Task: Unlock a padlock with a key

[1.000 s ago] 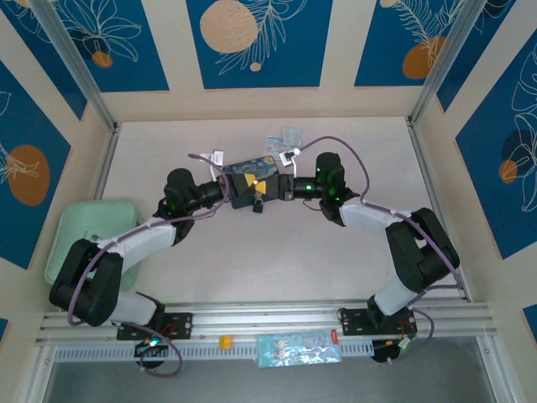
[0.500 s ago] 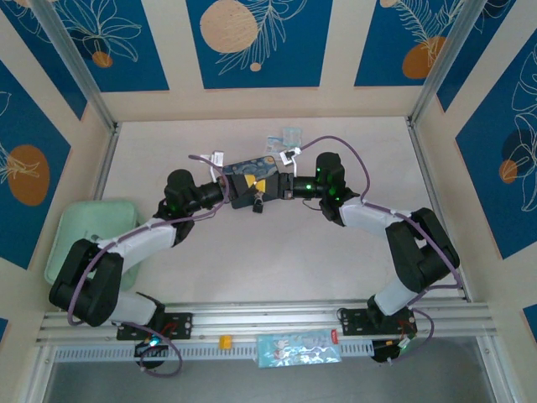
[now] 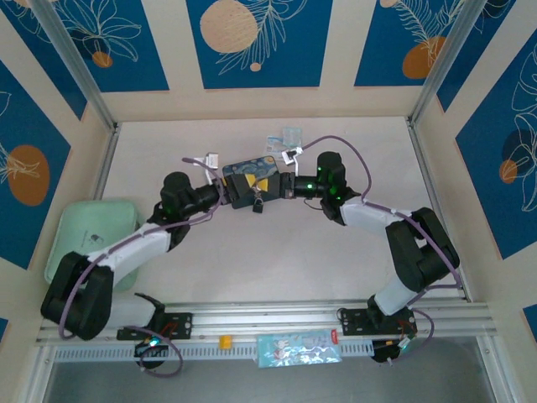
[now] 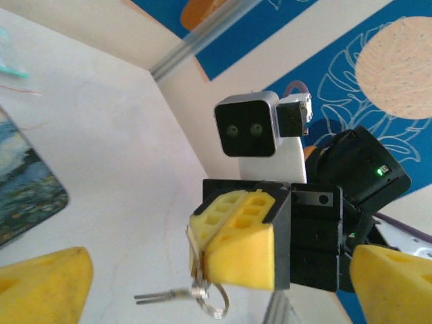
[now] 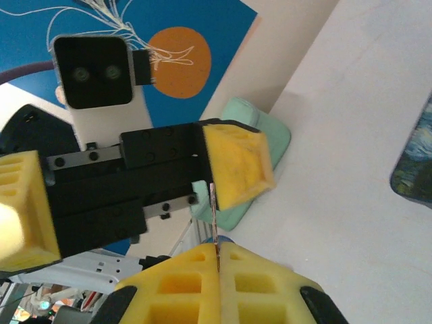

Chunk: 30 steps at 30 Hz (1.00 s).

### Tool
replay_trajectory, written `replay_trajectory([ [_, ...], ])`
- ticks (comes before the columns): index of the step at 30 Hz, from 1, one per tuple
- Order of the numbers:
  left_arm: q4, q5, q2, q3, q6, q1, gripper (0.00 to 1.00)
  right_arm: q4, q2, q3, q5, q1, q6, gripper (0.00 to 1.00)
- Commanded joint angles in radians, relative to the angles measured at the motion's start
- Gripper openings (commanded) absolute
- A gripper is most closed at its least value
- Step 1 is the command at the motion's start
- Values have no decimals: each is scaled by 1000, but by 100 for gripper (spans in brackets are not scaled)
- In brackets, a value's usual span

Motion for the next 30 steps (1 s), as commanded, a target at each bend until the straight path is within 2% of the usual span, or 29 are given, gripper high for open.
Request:
replay_trajectory([
  [1,-188,-126,-88,-39,99,12,99,-80,-51,-27,21,-10,-61,0],
  [4,-301,-155,-94,-41,163,9,100,-174,-79,-23,30,-15,-123,0],
  [5,-308,-148,-82,-45,174,5,97,-221,-91,-18,37,-16,-157,0],
  [8,-285,-134,-27,-53,183,-16,80,-399,-141,3,98,-18,-288,0],
  [11,-259,-153,29,-51,191,-43,75,-620,-229,30,292,25,-482,0],
  [14,-210,-163,76,-47,178,-53,76,-730,-298,32,441,57,-605,0],
  [20,-139,-179,183,-18,156,-78,82,-763,-332,6,468,27,-639,0],
  [25,-93,-254,259,-18,172,-111,80,-723,-311,-21,496,18,-637,0],
  [30,-67,-337,343,-3,191,-117,74,-619,-303,-77,455,11,-696,0],
])
